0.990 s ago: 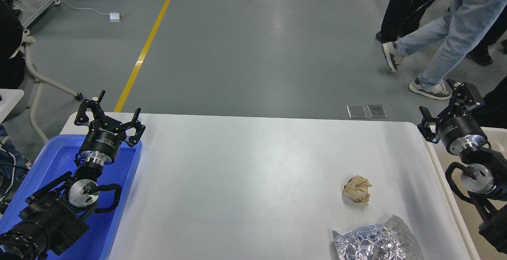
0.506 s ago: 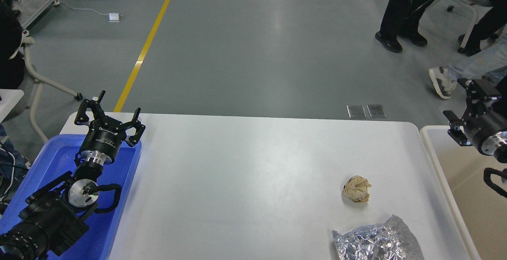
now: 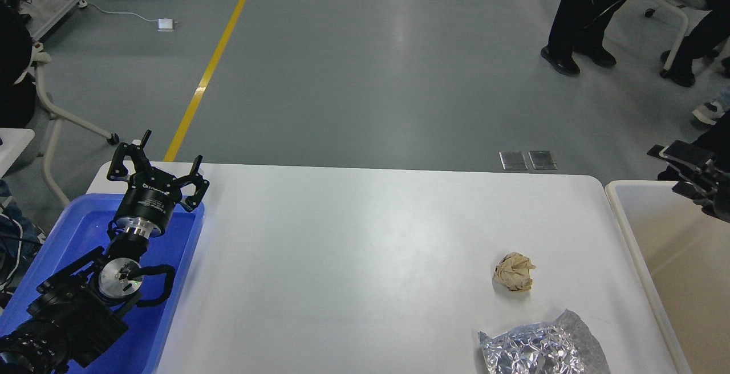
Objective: Tidy desktop
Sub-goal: 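Move the right gripper down toward the silver foil bag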
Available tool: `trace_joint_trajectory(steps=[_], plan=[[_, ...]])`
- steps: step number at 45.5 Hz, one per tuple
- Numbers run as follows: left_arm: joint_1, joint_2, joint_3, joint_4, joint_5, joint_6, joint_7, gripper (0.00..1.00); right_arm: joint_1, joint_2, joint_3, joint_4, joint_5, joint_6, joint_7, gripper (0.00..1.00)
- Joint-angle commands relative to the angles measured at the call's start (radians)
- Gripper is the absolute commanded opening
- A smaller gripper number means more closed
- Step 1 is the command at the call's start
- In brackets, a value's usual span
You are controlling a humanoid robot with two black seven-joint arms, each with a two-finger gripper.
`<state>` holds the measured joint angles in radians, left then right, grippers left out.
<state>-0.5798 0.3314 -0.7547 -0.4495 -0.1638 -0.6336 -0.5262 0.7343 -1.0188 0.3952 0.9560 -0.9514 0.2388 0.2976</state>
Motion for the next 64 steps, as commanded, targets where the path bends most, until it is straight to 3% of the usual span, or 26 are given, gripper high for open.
trace_joint_trajectory(steps=[1, 11, 23, 64], plan=[[0.000, 0.000, 0.000, 0.002, 0.000, 0.000, 0.000, 1.00, 0.010, -0.118, -0.048, 0.165, -0.292, 0.086, 0.051, 1.00], [0.000, 0.000, 0.000, 0.000, 0.000, 0.000, 0.000, 1.00, 0.000, -0.133, -0.176, 0.303, -0.495, 0.105, 0.052, 1.00], [0.000, 0.000, 0.000, 0.000, 0.000, 0.000, 0.000, 1.00, -0.016, -0.124, -0.237, 0.343, -0.644, 0.105, 0.054, 1.00], [0.000, 0.000, 0.000, 0.000, 0.000, 0.000, 0.000, 1.00, -0.157, 0.052, -0.233, 0.287, -0.673, -0.003, 0.051, 0.99]])
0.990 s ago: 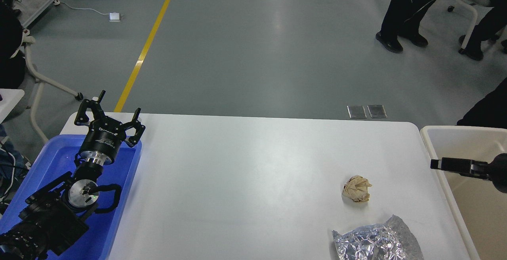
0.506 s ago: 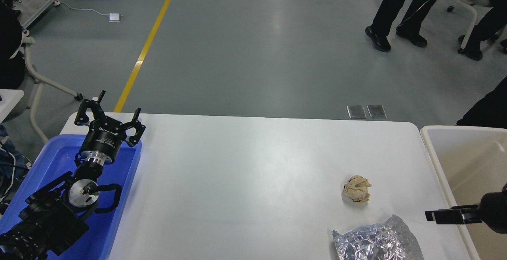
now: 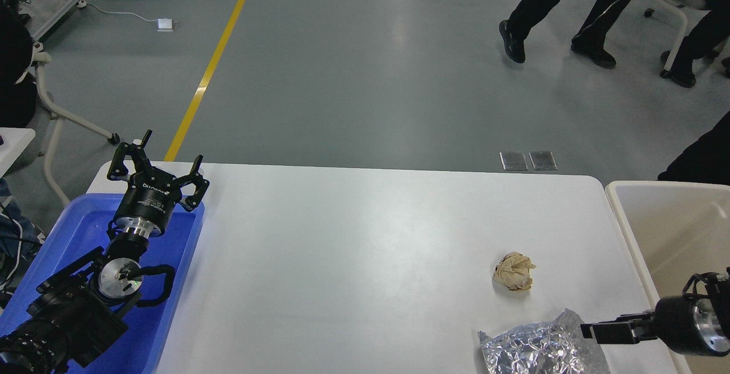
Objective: Tidy desktop
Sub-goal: 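Move the right gripper down toward the silver foil bag, then close the right gripper on the silver foil bag's edge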
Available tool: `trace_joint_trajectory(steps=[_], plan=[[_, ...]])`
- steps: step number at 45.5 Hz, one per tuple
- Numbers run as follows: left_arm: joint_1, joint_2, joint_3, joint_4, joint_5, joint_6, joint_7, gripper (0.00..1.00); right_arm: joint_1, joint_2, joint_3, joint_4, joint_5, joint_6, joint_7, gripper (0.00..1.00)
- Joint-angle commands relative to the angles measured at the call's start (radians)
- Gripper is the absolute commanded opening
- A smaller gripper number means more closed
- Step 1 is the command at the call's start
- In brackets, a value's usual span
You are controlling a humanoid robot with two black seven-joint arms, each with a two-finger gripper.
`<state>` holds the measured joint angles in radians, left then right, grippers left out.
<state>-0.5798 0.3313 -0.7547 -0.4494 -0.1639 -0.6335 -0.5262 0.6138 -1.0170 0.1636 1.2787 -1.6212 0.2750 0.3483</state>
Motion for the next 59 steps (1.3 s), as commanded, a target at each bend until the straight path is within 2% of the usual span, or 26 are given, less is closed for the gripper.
trace_joint_trajectory(steps=[1, 21, 25, 33, 36, 45, 51, 59], plan=[[0.000, 0.000, 0.000, 0.000, 0.000, 0.000, 0.000, 1.00, -0.040, 0.057, -0.003, -0.045, -0.003, -0.045, 0.000, 0.99], [0.000, 0.000, 0.000, 0.002, 0.000, 0.000, 0.000, 1.00, -0.103, 0.144, -0.006, -0.145, 0.001, -0.108, 0.003, 0.93], [0.000, 0.000, 0.000, 0.002, 0.000, 0.000, 0.000, 1.00, -0.114, 0.156, -0.004, -0.150, 0.001, -0.109, 0.003, 0.89], [0.000, 0.000, 0.000, 0.000, 0.001, 0.000, 0.000, 1.00, -0.120, 0.169, -0.004, -0.177, 0.001, -0.111, 0.003, 0.75], [0.000, 0.000, 0.000, 0.000, 0.000, 0.000, 0.000, 1.00, -0.120, 0.176, -0.004, -0.190, 0.001, -0.111, 0.003, 0.74], [0.000, 0.000, 0.000, 0.000, 0.000, 0.000, 0.000, 1.00, -0.123, 0.176, -0.007, -0.210, -0.002, -0.111, 0.003, 0.44], [0.000, 0.000, 0.000, 0.000, 0.000, 0.000, 0.000, 1.00, -0.123, 0.176, -0.007, -0.220, -0.005, -0.111, 0.003, 0.17], [0.000, 0.000, 0.000, 0.000, 0.000, 0.000, 0.000, 1.00, -0.124, 0.176, -0.007, -0.234, -0.003, -0.111, 0.003, 0.00]])
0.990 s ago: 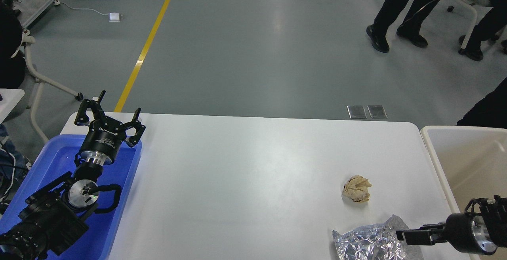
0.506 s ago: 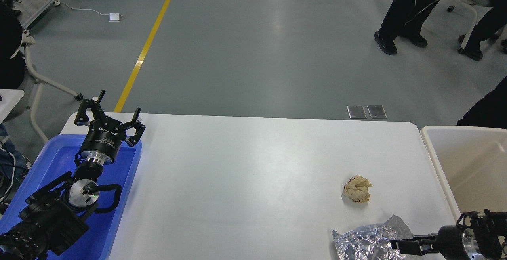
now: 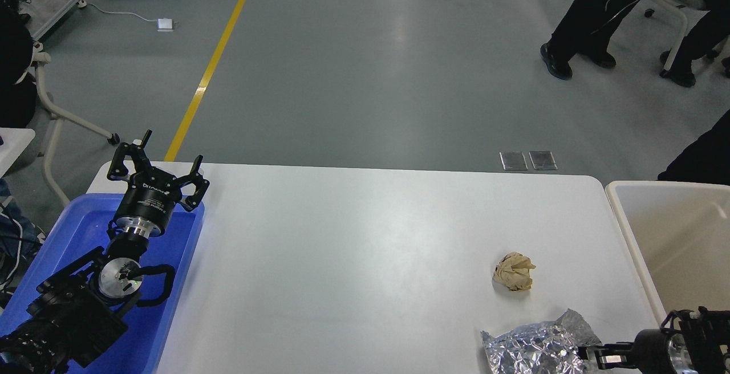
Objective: Tidy desktop
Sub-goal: 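Close the right gripper on the silver foil bag's edge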
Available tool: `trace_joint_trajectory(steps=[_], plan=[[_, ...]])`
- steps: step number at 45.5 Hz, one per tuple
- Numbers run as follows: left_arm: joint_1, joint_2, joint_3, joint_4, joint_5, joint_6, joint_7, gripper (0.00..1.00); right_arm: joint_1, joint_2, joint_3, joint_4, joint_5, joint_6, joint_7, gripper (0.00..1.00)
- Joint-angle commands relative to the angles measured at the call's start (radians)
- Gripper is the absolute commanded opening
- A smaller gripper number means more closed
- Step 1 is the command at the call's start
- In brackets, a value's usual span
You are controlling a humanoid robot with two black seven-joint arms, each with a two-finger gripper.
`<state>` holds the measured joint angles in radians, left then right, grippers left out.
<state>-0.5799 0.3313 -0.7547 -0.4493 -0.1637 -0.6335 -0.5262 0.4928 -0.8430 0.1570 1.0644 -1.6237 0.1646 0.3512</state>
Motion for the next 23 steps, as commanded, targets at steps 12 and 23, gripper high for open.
trace_joint_trajectory(steps=[12, 23], plan=[[0.000, 0.000, 0.000, 0.000, 0.000, 0.000, 0.000, 1.00, -0.003, 0.002, -0.001, -0.021, -0.001, 0.000, 0.002, 0.00], [0.000, 0.000, 0.000, 0.000, 0.000, 0.000, 0.000, 1.00, 0.003, -0.008, -0.001, -0.020, 0.007, 0.003, 0.046, 0.00]])
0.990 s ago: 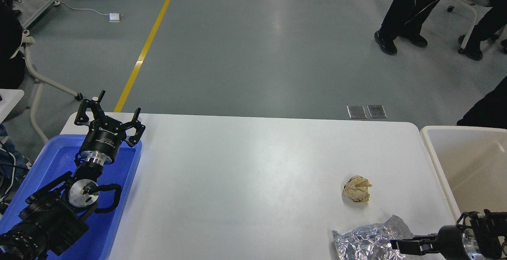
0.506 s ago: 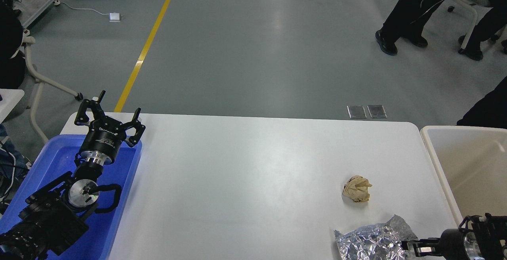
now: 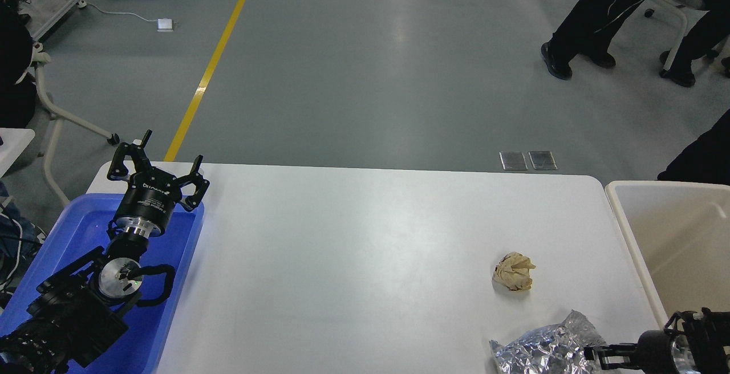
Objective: Tidy desktop
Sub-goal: 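Close the right gripper on the silver foil bag's edge, then lift the foil bag with the right gripper toward the white bin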
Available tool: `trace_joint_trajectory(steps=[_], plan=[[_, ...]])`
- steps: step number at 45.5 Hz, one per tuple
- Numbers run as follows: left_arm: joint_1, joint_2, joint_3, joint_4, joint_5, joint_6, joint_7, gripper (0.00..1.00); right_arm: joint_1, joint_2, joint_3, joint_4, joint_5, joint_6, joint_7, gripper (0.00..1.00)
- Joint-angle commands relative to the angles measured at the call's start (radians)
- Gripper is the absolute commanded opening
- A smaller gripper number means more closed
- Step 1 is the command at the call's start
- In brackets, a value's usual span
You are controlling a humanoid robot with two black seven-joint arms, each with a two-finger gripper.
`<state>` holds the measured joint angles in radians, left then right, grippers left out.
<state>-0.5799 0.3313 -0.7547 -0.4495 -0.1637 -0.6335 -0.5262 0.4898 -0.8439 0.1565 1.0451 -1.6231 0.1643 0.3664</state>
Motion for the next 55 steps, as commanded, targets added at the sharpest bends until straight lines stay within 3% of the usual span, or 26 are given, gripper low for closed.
trace_joint_trajectory(steps=[1, 14, 22, 33, 45, 55], plan=[[0.000, 0.000, 0.000, 0.000, 0.000, 0.000, 0.000, 1.00, 0.007, -0.008, 0.002, 0.000, 0.008, 0.003, 0.032, 0.00], [0.000, 0.000, 0.000, 0.000, 0.000, 0.000, 0.000, 1.00, 0.038, -0.121, 0.021, 0.055, 0.095, 0.012, 0.108, 0.00], [0.000, 0.000, 0.000, 0.000, 0.000, 0.000, 0.000, 1.00, 0.091, -0.221, 0.017, 0.096, 0.192, 0.049, 0.177, 0.00], [0.000, 0.000, 0.000, 0.000, 0.001, 0.000, 0.000, 1.00, 0.268, -0.322, 0.015, 0.105, 0.318, 0.227, 0.232, 0.00], [0.000, 0.000, 0.000, 0.000, 0.000, 0.000, 0.000, 1.00, 0.547, -0.414, 0.017, 0.111, 0.433, 0.495, 0.235, 0.00], [0.000, 0.000, 0.000, 0.000, 0.000, 0.000, 0.000, 1.00, 0.691, -0.446, 0.014, 0.110, 0.471, 0.621, 0.230, 0.00]])
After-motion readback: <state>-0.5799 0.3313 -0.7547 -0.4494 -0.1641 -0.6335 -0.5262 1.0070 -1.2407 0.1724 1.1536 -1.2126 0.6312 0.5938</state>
